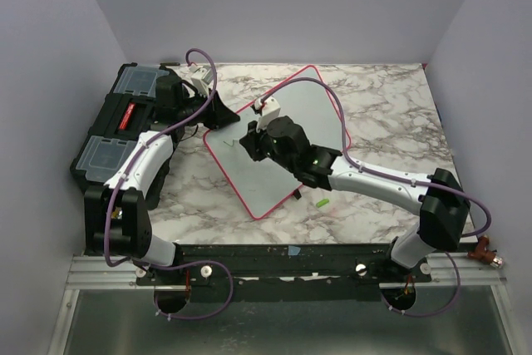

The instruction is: Write a sentence on the whiteboard

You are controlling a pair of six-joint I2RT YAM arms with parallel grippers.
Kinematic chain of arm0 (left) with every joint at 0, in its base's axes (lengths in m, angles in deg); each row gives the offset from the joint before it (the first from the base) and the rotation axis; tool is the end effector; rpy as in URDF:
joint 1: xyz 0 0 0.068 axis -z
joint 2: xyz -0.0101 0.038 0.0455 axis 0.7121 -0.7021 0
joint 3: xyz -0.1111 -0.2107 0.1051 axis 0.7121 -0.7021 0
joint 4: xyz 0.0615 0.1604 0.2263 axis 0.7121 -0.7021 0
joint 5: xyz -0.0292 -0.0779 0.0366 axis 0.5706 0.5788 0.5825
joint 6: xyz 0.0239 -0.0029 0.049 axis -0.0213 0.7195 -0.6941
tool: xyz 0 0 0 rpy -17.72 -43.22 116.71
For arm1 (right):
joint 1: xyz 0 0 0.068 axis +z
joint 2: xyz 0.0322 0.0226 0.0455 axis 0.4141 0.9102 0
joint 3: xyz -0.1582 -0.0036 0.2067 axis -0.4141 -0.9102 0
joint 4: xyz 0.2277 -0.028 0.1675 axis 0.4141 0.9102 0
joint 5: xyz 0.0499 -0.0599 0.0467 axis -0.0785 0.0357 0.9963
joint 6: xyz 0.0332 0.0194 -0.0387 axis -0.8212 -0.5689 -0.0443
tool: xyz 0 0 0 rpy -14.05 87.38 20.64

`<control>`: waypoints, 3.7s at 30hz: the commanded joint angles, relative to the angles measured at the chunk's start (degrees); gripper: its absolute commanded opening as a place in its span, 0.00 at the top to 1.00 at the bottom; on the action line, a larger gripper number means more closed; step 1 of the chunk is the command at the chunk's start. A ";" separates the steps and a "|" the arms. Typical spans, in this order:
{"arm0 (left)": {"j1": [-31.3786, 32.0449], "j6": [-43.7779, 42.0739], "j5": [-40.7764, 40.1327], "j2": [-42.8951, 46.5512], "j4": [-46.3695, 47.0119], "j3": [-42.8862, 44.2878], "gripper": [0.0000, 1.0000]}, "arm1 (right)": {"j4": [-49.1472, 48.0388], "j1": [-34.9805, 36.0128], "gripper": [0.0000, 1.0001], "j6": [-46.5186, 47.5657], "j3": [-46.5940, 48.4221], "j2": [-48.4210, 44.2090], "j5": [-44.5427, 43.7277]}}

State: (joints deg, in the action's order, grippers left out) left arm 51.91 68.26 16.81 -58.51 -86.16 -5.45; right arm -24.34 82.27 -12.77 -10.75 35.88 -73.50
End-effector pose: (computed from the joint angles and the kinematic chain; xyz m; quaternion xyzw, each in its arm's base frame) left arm 0.3471 -0.0671 0.2799 0.1679 0.7811 -0.4268 0.4237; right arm 0.2219 0.3355 0.2878 -0.2131 0.7739 0.2738 0.5298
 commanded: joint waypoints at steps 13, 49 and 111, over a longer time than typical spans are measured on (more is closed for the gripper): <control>0.82 -2.21 -1.38 3.52 1.15 -0.54 1.00 | 3.15 -0.06 0.99 1.91 5.25 4.52 -5.47; 1.40 -2.46 -1.30 5.21 0.70 -0.49 1.00 | 4.34 -0.07 0.99 0.97 5.88 3.36 -11.76; 5.44 -3.69 -8.28 7.04 -5.76 3.67 1.00 | -8.31 -3.65 0.99 2.53 -8.63 -13.12 -5.80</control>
State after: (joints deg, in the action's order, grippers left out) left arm 57.07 65.77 11.15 -54.84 -96.00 -0.05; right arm -29.85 79.82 -10.24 -20.93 21.35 -79.35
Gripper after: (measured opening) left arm 0.143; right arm 0.128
